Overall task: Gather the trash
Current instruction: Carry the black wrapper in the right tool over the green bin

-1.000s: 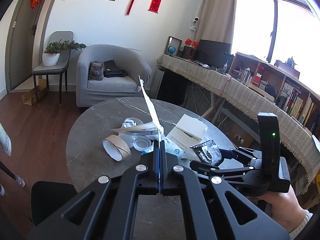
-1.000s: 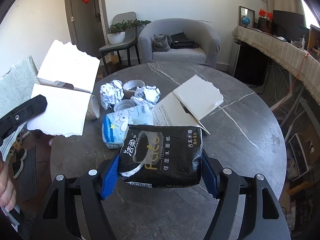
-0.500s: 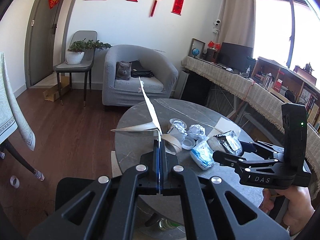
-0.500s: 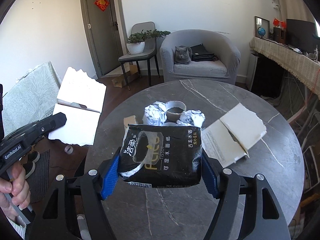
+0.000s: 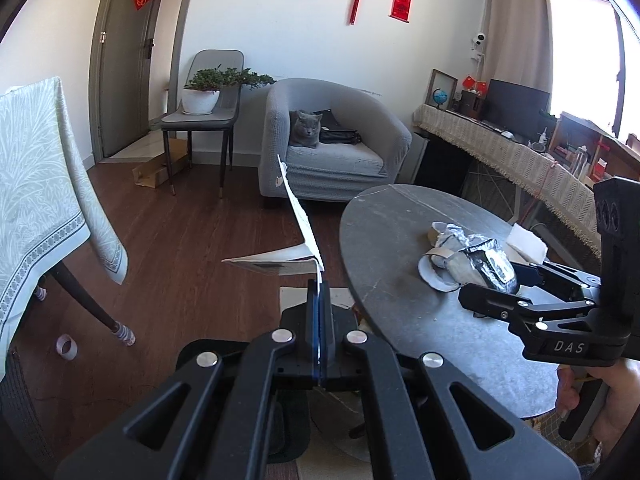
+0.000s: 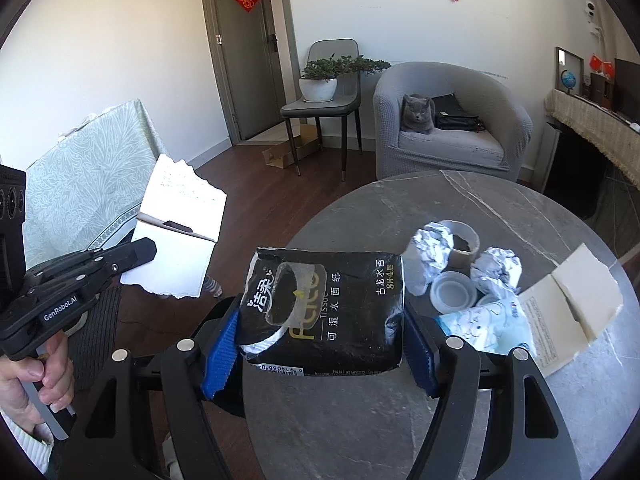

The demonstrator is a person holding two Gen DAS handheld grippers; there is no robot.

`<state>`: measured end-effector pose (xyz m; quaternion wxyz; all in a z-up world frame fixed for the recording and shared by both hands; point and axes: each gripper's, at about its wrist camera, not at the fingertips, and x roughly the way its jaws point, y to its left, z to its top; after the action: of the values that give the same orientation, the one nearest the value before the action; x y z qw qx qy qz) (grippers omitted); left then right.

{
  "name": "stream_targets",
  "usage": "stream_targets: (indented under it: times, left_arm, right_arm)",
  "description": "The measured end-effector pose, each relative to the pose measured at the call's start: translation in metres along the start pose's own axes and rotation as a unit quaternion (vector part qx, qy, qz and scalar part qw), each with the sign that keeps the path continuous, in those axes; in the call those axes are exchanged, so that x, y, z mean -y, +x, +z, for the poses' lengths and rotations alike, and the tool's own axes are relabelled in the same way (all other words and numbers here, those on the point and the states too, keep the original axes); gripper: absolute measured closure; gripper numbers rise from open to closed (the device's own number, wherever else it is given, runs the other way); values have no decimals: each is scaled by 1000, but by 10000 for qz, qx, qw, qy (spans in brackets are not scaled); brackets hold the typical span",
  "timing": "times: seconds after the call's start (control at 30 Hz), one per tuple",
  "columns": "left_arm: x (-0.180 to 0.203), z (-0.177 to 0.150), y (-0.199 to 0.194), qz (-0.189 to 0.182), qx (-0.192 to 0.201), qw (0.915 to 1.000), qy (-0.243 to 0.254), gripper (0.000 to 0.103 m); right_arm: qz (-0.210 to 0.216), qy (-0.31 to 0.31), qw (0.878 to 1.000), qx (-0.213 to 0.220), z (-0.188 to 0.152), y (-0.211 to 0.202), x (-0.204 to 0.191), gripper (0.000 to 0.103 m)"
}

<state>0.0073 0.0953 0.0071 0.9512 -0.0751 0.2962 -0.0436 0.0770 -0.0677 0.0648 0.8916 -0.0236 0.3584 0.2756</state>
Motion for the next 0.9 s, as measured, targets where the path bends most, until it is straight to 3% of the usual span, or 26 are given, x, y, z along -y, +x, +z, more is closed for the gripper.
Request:
stream_targets:
  times: [0.5,0.9]
  left_arm:
    - [-62,-23,6,402,-418,9982,-124,102]
    - [-104,-55,34,297,-1150,9917,-491,102]
  right_arm:
    - [374,-344,9982,-306,3,48,-63,31]
    - [508,-509,9954,-628,0,83,-99,31]
